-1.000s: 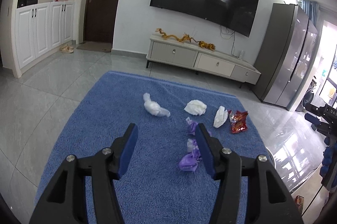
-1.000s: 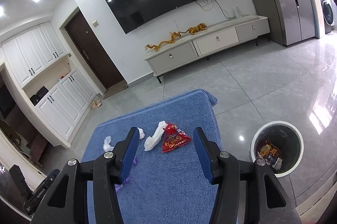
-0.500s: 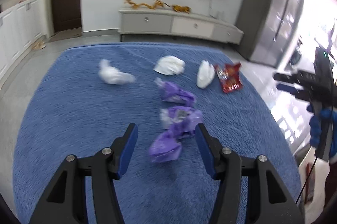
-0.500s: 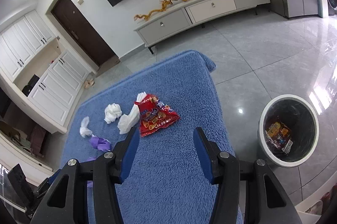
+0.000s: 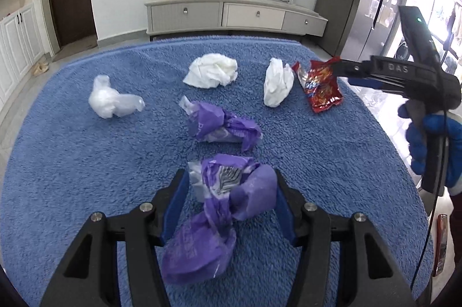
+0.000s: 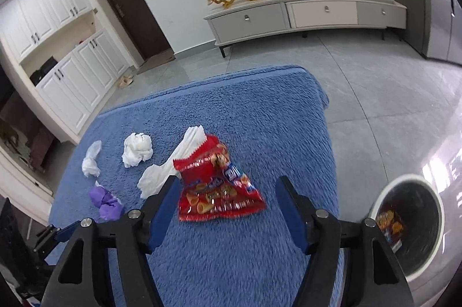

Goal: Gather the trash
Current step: 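Grasp the purple plastic bag with the left gripper while the right gripper grasps the red snack bag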

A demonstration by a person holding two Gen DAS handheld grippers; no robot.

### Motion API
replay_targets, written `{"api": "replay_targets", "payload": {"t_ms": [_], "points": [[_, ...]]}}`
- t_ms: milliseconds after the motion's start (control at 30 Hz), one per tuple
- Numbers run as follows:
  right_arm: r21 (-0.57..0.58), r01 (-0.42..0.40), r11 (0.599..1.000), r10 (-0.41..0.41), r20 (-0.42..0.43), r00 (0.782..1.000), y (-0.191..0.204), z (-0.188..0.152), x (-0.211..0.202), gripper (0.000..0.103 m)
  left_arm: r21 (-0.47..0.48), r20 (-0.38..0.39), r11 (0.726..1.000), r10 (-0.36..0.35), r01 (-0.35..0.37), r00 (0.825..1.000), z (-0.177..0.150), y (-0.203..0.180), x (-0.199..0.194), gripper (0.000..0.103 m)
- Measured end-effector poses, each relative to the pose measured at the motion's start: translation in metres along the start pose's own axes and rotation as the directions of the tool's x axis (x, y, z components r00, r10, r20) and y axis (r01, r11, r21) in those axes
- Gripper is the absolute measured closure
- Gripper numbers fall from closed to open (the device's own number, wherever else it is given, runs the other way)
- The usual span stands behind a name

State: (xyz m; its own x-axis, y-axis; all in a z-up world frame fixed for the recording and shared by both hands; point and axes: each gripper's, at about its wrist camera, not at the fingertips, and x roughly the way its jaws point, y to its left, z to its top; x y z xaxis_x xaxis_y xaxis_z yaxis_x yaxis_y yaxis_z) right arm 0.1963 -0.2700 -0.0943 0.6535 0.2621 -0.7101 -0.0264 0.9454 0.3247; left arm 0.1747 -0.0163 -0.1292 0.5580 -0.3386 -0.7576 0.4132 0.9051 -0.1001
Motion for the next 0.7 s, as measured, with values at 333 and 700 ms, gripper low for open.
{"api": "replay_targets", "payload": {"t_ms": [333,700], "points": [[-0.069,-0.010,0.998,0.010,0.000,1.000,0.006,-0.006,0.027,0.072,-0.053,0.027,0.998,-0.024,0.025,0.999,-0.006,0.005,-0.001,0.058],[-0.021,-0.075,0.997,0.077,0.111,0.991,0.021,-0.028,-0.044,0.076,-0.068,0.079,0.997,-0.021,0.026,0.997,-0.020,-0.002,-0.055,0.060]]}}
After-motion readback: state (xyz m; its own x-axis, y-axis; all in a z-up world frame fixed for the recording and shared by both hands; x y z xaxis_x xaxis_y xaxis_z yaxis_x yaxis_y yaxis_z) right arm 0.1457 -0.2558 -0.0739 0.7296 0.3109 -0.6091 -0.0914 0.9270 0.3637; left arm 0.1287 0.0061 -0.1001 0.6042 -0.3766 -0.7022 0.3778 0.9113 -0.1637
